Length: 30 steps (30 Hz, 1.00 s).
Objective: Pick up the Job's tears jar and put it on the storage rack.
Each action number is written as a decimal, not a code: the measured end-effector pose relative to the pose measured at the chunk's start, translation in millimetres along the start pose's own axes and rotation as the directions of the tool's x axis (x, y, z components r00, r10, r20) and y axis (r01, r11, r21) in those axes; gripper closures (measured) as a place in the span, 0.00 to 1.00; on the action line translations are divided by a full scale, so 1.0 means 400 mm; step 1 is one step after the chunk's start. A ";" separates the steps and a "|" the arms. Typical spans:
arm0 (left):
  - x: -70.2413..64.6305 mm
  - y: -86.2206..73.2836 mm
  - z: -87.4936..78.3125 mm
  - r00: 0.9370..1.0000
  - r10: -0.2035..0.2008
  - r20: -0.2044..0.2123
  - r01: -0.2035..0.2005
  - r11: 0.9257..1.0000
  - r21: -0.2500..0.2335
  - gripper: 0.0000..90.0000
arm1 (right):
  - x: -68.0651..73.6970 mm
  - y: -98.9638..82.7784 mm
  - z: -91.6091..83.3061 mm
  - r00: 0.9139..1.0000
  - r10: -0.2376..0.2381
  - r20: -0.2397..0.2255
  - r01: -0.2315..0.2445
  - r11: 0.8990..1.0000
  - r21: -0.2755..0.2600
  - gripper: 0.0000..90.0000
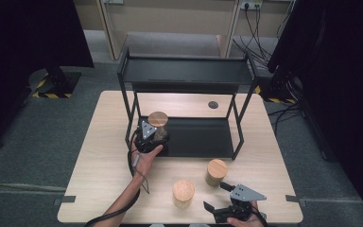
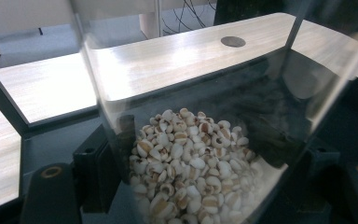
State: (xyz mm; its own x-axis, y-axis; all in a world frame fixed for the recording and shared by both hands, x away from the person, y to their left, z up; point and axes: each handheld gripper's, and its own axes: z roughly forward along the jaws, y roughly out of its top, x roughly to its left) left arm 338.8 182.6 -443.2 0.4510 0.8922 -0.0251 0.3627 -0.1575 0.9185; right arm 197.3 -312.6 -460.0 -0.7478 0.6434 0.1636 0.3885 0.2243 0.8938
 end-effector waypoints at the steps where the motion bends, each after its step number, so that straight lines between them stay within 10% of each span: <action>1: 0.000 0.000 0.001 1.000 0.000 -0.001 0.000 1.000 0.002 0.28 | 0.000 0.000 0.000 1.000 0.000 0.000 0.000 1.000 0.000 0.02; 20: 0.007 -0.005 0.008 1.000 -0.013 0.008 0.013 1.000 0.010 0.28 | 0.001 0.000 0.003 1.000 -0.001 -0.005 0.001 1.000 0.002 0.02; 30: -0.006 0.011 -0.010 0.999 -0.049 -0.005 0.049 0.997 0.051 0.03 | 0.002 0.001 0.003 1.000 -0.001 -0.008 0.001 1.000 0.002 0.02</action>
State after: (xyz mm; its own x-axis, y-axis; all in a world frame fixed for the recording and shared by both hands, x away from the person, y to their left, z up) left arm 336.1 181.6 -437.7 0.4288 0.9008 -0.0684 0.4257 -0.1347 0.8948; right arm 197.5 -311.4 -460.0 -0.7526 0.6373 0.1656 0.3883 0.2264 0.8933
